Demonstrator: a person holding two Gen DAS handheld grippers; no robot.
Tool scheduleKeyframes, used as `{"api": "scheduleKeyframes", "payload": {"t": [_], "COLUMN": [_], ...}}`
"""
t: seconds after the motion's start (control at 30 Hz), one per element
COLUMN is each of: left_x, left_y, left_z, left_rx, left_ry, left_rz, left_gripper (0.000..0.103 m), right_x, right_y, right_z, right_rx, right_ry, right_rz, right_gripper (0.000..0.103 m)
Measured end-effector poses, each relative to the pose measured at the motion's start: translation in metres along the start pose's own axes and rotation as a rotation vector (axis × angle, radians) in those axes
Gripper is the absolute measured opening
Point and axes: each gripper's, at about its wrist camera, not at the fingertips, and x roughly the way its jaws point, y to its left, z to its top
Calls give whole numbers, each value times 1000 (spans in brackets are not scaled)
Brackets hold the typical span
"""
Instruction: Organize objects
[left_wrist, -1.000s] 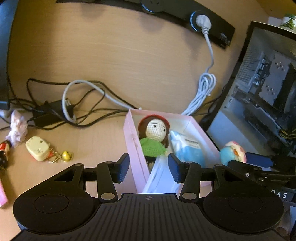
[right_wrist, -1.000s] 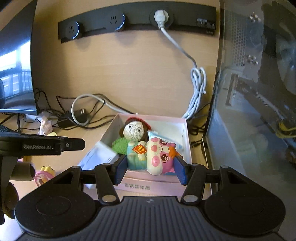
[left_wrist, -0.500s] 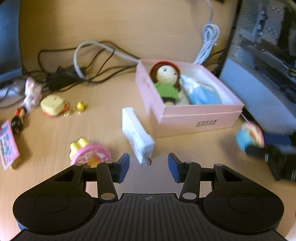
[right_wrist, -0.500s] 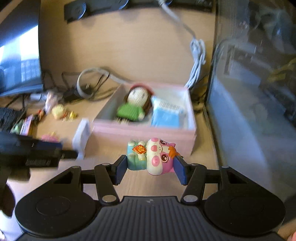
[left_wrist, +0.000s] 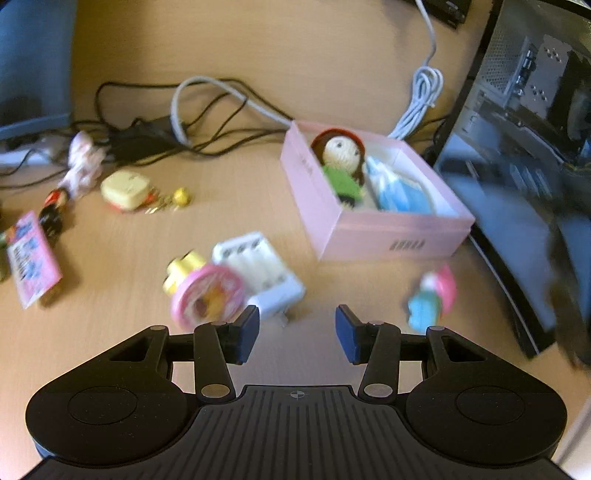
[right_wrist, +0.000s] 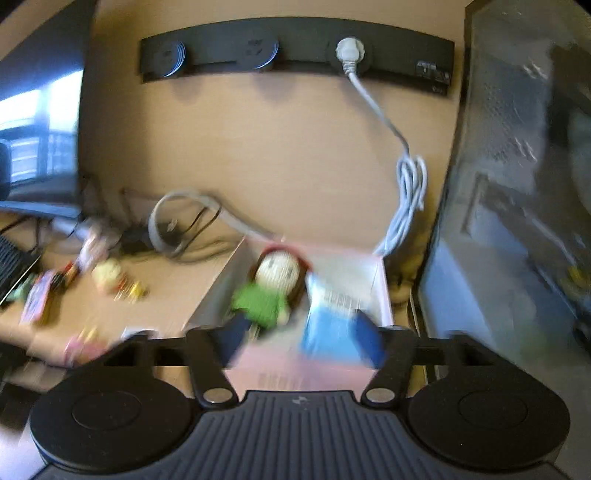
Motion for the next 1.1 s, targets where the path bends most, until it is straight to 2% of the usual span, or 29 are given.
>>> {"api": "scheduleKeyframes", "payload": {"t": [0.1,0.2,0.3,0.37,0.47,0.53,0.6,0.7,0.77,0.9,0.97,1.03,1.1], "left_x": [-17,-34,-46,-47,-43,-43,-44,-47,-48,-49,-51,-54,-57], "left_y": [19,41,59,64,62,58,56,60,62,62,62,65,71], "left_z": [-12,-25,-36,-41,-43,-43,-43,-44,-44,-44,-45,-47,-50], "left_rx": [-33,-94,-164,-199,-210,-190,-181,-194,-202,-195,-193,-196,-220], "left_ry": [10,17,27,39,59,67,64,58,55,55,56,53,51], "left_rz": [24,58,70,69,58,47,38,39,40,38,42,53,66], "left_gripper": [50,49,49,49,49,49,49,49,49,49,49,49,49], "right_x": [19,10,7,17,41,53,50,23,6,12,29,40,34], "right_y": [3,20,32,36,36,34,33,35,35,29,27,28,35], "right_z": [17,5,-29,-52,-74,-81,-79,-61,-41,0,11,15,12], "right_rx": [14,-58,-99,-114,-110,-96,-99,-97,-87,-61,-61,-65,-79], "right_ry": [5,-2,72,152,228,272,279,220,142,4,-3,3,-15], "right_rz": [30,72,117,106,82,59,70,127,157,92,55,22,52], "right_gripper": [83,83,83,83,83,73,57,56,56,58,65,65,65]}}
